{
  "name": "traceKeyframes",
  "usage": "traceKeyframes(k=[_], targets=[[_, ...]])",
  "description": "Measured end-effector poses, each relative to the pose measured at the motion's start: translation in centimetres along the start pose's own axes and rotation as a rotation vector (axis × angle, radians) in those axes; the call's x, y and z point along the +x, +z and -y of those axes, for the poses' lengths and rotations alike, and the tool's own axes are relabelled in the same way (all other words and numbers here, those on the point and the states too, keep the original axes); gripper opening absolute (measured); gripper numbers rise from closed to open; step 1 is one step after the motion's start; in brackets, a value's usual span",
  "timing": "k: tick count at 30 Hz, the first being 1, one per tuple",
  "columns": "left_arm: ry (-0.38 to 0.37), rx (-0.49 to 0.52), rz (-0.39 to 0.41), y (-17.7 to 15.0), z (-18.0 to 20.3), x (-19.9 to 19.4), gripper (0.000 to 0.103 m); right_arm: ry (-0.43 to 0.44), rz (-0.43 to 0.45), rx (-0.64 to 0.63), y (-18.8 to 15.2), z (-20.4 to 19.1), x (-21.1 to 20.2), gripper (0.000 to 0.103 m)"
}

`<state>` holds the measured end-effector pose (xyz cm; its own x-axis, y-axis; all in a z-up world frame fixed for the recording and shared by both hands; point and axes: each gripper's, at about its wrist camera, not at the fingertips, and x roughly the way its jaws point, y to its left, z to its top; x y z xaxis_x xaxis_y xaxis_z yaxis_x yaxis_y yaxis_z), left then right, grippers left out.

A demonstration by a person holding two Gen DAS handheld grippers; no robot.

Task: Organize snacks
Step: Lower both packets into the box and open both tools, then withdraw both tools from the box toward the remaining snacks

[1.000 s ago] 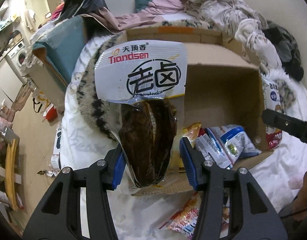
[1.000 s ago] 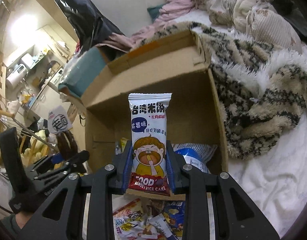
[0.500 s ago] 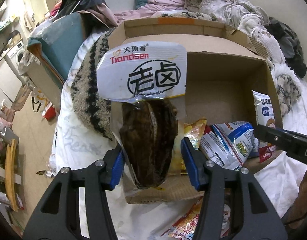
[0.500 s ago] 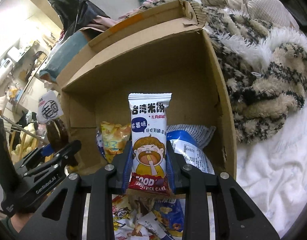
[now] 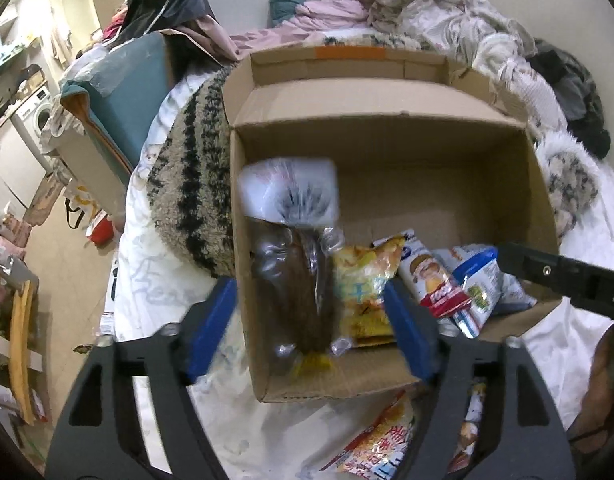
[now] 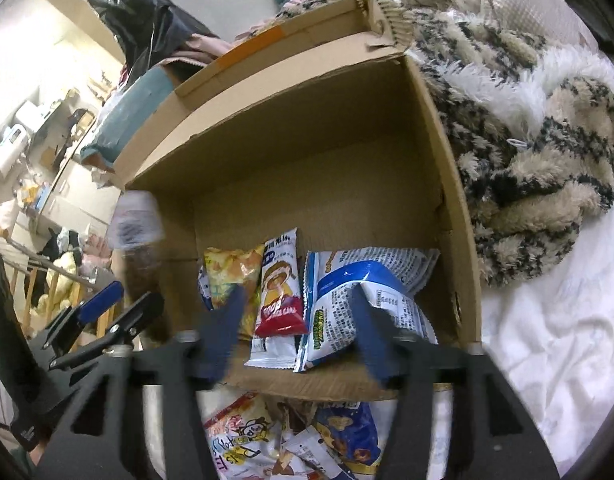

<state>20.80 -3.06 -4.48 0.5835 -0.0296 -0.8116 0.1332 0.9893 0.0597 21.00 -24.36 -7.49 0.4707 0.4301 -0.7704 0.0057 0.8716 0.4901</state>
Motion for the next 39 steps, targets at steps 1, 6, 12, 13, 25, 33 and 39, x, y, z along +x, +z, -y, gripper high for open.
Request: traceKeyframes(k=[1, 6, 12, 13, 25, 33, 39], targets=[[-0.002, -0.006, 0.009, 0.0, -0.1, -0.2, 0.087, -0.008, 0.014, -0.003, 0.0, 0.0, -0.2, 0.073], [-0.013, -0.037, 0.008, -0.1, -0.7, -0.4, 0.090, -0.008, 0.012, -0.008, -0.1, -0.2, -0.3, 0.075], [-0.015, -0.072, 0.028, -0.3, -1.5, -1.3, 0.090, -0.021, 0.036, -0.047, -0.1, -1.2, -0.7, 0.076], [-0.008, -0.073, 0.038, -0.3, -1.6, -1.7, 0.090, -0.015, 0.040, -0.050, -0.1, -1.3, -0.8, 0.076], [0.037, -0.088, 0.084, -0.7, -2.7, -4.6, 0.090, -0.090, 0.148, -0.128, -1.6, -2.7, -3.8, 0.077], [0.002, -0.128, 0.099, -2.7, -3.4, -6.9, 0.090, -0.099, 0.164, -0.149, -3.1, -3.2, -6.3, 0.077], [-0.039, -0.142, 0.097, -3.9, -3.5, -8.7, 0.090, -0.055, 0.141, -0.143, -5.2, -3.5, -7.5, 0.077]])
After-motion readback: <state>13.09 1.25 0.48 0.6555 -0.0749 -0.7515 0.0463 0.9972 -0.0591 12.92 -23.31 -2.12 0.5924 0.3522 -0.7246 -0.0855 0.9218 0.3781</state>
